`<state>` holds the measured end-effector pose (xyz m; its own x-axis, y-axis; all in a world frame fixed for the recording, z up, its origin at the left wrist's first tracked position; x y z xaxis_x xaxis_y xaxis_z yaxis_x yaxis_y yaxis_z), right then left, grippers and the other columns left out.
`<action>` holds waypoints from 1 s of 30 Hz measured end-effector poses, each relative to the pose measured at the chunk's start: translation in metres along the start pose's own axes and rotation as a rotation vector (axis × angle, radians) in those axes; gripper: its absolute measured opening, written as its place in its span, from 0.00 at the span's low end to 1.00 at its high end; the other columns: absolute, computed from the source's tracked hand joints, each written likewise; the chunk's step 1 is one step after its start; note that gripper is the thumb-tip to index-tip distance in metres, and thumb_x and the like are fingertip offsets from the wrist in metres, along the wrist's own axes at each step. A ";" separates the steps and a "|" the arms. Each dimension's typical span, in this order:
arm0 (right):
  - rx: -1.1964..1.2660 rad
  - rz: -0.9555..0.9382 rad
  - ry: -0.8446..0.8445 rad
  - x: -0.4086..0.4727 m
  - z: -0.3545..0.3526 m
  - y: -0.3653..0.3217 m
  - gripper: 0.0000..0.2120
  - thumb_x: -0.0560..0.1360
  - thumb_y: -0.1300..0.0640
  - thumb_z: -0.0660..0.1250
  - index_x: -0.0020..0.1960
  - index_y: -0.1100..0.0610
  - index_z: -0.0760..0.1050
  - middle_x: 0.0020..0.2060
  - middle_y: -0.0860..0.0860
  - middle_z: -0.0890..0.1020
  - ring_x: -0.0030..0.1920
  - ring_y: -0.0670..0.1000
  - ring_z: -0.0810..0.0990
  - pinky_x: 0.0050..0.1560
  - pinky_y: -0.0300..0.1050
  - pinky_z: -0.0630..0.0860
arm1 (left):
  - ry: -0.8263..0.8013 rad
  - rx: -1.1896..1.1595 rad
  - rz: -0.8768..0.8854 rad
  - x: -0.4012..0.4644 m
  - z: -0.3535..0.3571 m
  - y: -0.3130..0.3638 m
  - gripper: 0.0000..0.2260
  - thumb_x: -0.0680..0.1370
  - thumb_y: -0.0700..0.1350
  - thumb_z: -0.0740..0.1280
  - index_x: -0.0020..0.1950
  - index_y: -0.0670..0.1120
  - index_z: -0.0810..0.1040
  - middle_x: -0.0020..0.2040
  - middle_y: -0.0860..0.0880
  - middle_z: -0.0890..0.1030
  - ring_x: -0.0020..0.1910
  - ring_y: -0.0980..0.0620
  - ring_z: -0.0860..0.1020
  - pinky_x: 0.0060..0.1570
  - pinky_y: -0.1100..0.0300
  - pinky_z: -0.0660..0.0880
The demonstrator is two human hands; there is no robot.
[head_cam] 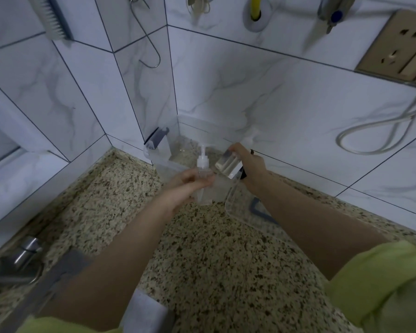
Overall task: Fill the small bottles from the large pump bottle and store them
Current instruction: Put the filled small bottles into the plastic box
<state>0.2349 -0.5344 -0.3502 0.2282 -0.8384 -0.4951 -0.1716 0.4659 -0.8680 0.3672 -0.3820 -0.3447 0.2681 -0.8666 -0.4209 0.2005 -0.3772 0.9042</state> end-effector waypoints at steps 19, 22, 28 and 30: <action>-0.091 -0.200 -0.016 -0.136 -0.110 0.071 0.14 0.74 0.44 0.74 0.31 0.47 0.84 0.38 0.51 0.77 0.39 0.57 0.75 0.39 0.51 0.76 | -0.023 -0.009 -0.037 -0.142 0.097 -0.077 0.15 0.72 0.48 0.78 0.57 0.50 0.84 0.52 0.53 0.86 0.52 0.49 0.84 0.52 0.51 0.81; -0.105 -0.207 0.003 -0.166 -0.144 0.089 0.10 0.72 0.41 0.74 0.34 0.42 0.84 0.40 0.57 0.72 0.37 0.58 0.69 0.41 0.54 0.69 | -0.087 -0.023 -0.088 -0.166 0.127 -0.092 0.15 0.72 0.46 0.77 0.59 0.49 0.83 0.54 0.51 0.85 0.52 0.51 0.84 0.52 0.52 0.81; -0.076 -0.114 0.080 -0.210 -0.214 0.131 0.13 0.72 0.47 0.76 0.38 0.55 0.78 0.34 0.56 0.72 0.38 0.56 0.72 0.40 0.51 0.69 | -0.157 0.002 -0.179 -0.199 0.184 -0.126 0.18 0.70 0.44 0.78 0.60 0.48 0.83 0.56 0.49 0.85 0.54 0.50 0.84 0.54 0.48 0.81; -0.062 -0.112 0.093 -0.224 -0.238 0.143 0.09 0.76 0.52 0.74 0.41 0.55 0.79 0.35 0.55 0.77 0.38 0.57 0.76 0.39 0.51 0.73 | -0.201 0.031 -0.198 -0.209 0.205 -0.136 0.19 0.70 0.44 0.79 0.60 0.50 0.83 0.56 0.50 0.85 0.55 0.50 0.83 0.55 0.49 0.81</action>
<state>-0.0687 -0.3479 -0.3545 0.1603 -0.9079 -0.3872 -0.2096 0.3520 -0.9122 0.0907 -0.2160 -0.3650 0.0333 -0.8211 -0.5698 0.2003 -0.5531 0.8087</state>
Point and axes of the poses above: each hand's wrist, its own x-axis towards the middle knuckle, its own z-axis out of the palm, y = z × x, the point moved 5 cm from there along x, towards the middle knuckle
